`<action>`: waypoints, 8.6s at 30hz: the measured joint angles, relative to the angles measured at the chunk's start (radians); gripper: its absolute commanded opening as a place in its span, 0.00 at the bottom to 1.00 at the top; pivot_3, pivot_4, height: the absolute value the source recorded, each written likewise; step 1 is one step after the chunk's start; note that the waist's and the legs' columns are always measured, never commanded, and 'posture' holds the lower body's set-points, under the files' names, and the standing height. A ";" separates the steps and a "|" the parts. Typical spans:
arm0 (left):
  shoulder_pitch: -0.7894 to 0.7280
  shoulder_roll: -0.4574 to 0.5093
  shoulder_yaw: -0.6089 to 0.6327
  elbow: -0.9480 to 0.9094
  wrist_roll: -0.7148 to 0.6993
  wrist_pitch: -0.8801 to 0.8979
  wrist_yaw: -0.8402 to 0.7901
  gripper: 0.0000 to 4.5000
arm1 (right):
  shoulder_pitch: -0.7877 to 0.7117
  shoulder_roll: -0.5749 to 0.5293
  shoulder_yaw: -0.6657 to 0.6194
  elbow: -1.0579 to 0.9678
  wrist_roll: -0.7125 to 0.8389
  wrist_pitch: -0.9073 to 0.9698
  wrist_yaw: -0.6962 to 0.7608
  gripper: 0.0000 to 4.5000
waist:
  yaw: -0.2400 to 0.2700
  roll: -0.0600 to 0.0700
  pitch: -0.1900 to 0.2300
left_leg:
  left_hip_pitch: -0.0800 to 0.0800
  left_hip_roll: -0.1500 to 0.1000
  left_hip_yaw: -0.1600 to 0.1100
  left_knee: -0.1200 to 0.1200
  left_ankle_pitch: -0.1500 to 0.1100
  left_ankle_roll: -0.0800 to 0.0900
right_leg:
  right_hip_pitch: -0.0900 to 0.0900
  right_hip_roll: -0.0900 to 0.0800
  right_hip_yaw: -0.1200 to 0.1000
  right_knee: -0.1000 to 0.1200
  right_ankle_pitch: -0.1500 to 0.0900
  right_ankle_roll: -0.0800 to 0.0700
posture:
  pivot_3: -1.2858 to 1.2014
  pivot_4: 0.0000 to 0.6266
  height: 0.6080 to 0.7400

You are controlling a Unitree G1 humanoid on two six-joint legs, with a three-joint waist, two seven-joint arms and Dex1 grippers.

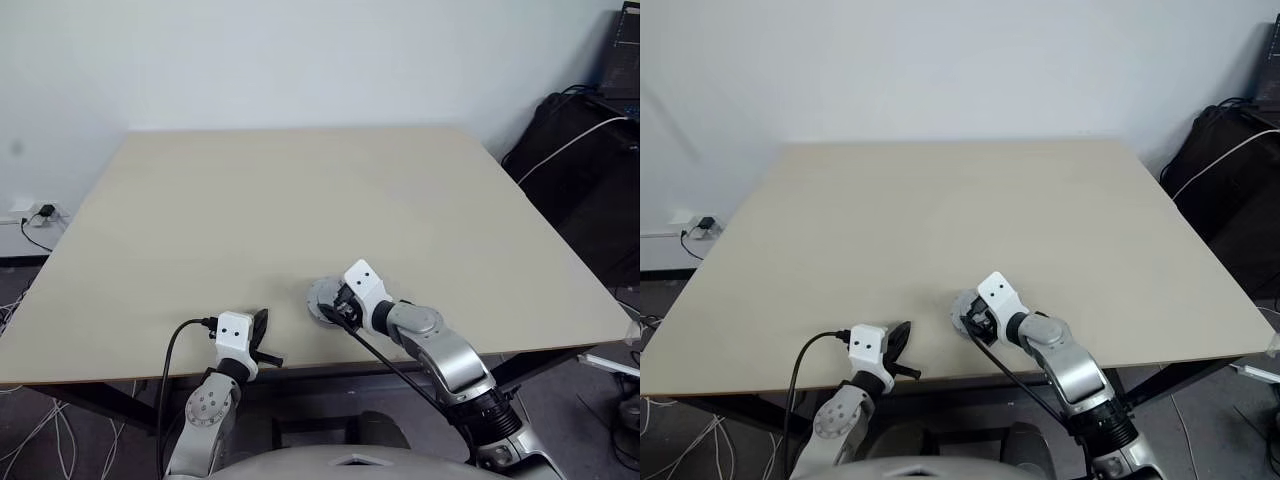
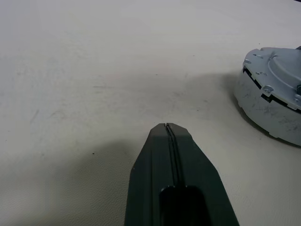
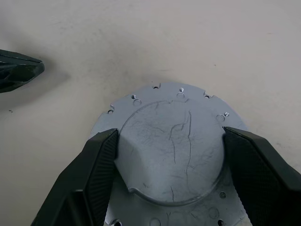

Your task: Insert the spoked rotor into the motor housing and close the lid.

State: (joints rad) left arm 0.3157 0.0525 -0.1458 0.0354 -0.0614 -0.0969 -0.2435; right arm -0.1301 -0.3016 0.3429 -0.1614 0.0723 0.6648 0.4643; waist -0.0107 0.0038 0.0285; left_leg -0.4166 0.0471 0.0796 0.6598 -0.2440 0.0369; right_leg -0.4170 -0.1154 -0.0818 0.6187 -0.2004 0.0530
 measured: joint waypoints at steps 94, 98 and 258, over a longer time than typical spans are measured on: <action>-0.734 0.138 -0.104 0.236 -0.192 0.898 -0.509 0.00 | 0.079 -0.019 -0.028 -0.086 0.014 0.057 -0.015 0.99 | 0.023 -0.003 -0.012 | 0.002 -0.001 -0.005 0.006 -0.001 0.004 | 0.010 0.009 -0.002 -0.006 0.001 0.000 | 0.52 0.00 1.00; -0.730 0.136 -0.105 0.236 -0.193 0.897 -0.509 0.00 | 0.118 -0.048 -0.063 -0.130 0.023 0.078 -0.014 0.99 | 0.027 -0.003 -0.013 | 0.002 -0.001 -0.005 0.007 -0.001 0.004 | 0.011 0.009 -0.002 -0.006 0.001 0.000 | 0.52 0.00 1.00; 0.030 -0.121 0.211 -0.244 -1.301 0.736 -0.043 0.96 | 0.095 0.273 -0.509 0.097 1.363 0.588 -0.427 0.29 | -0.010 0.006 -0.007 | 0.000 0.001 -0.003 0.004 -0.006 -0.002 | 0.002 0.018 0.013 -0.008 0.001 -0.001 | 0.52 0.00 1.00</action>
State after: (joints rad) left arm 0.3454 -0.0687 0.0655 -0.2085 -1.3622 0.6387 -0.2868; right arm -0.0352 -0.0287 -0.1662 -0.0641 1.4357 1.2523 0.0372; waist -0.0210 0.0094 0.0219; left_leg -0.4165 0.0477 0.0769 0.6642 -0.2503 0.0351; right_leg -0.4146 -0.0976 -0.0688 0.6109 -0.1990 0.0522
